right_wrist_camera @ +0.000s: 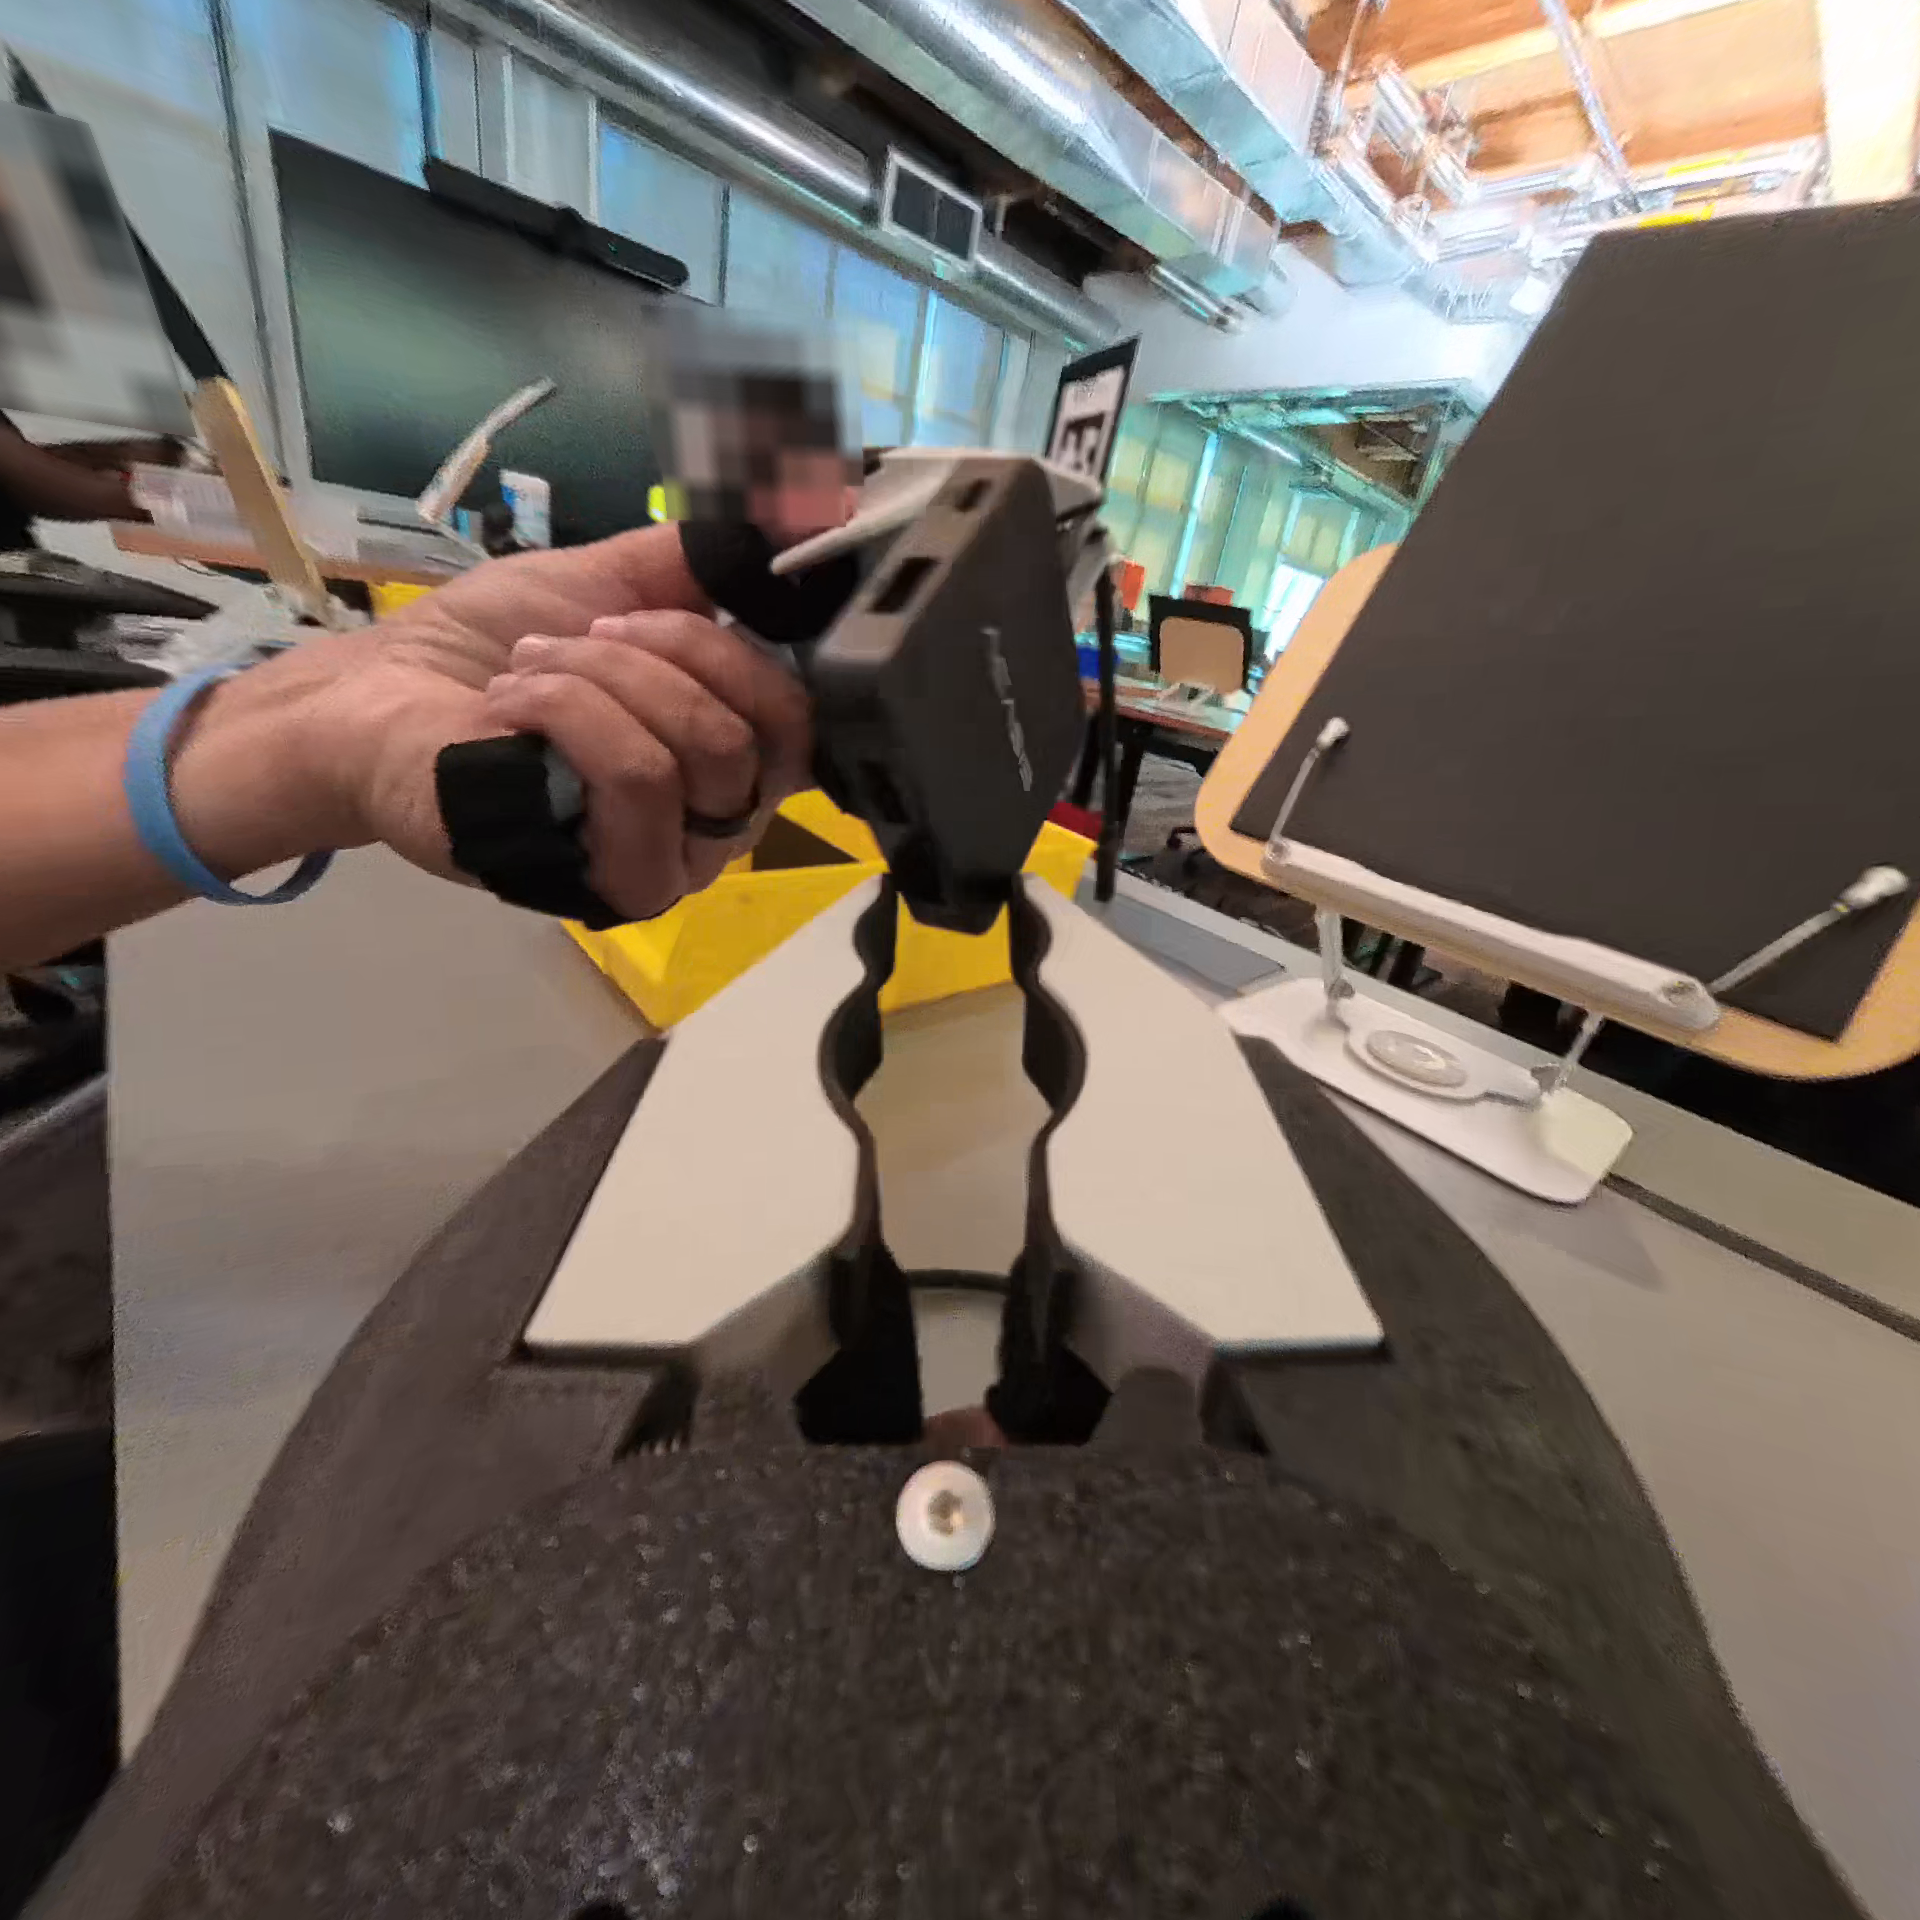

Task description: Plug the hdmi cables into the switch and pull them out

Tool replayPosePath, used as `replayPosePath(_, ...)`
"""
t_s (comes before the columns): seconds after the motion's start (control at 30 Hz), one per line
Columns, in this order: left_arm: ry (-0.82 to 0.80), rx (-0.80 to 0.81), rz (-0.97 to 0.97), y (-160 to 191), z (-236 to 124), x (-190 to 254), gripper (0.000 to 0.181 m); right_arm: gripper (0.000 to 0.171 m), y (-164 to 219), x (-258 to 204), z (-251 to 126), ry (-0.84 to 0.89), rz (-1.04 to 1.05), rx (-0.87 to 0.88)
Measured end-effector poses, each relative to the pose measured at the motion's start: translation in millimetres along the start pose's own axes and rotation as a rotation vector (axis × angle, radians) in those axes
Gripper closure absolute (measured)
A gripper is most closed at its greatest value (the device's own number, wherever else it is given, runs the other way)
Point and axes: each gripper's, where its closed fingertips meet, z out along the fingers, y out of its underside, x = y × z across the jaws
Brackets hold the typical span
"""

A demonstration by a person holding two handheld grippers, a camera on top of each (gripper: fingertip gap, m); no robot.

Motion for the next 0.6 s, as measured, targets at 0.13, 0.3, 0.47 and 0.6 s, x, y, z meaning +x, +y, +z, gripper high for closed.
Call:
replayPosePath(0.13, -0.032, -0.018, -0.055, 3, -5, -21, 0.178, 0.158, -12, 29, -21, 0.137, -0.017, 0.092)
replayPosePath(0.3, -0.03, -0.047, -0.102, 16, -3, -38, 0.178, 0.155, -29, 48, -33, 0.193, -0.104, 0.124)
replayPosePath(0.47, -0.022, -0.089, -0.143, 28, -2, -49, 0.178, 0.156, -44, 48, -39, 0.135, -0.153, 0.149)
replayPosePath(0.6, -0.04, -0.139, -0.127, 33, -2, -59, 0.173, 0.159, -47, 39, -36, 0.055, -0.181, 0.082)
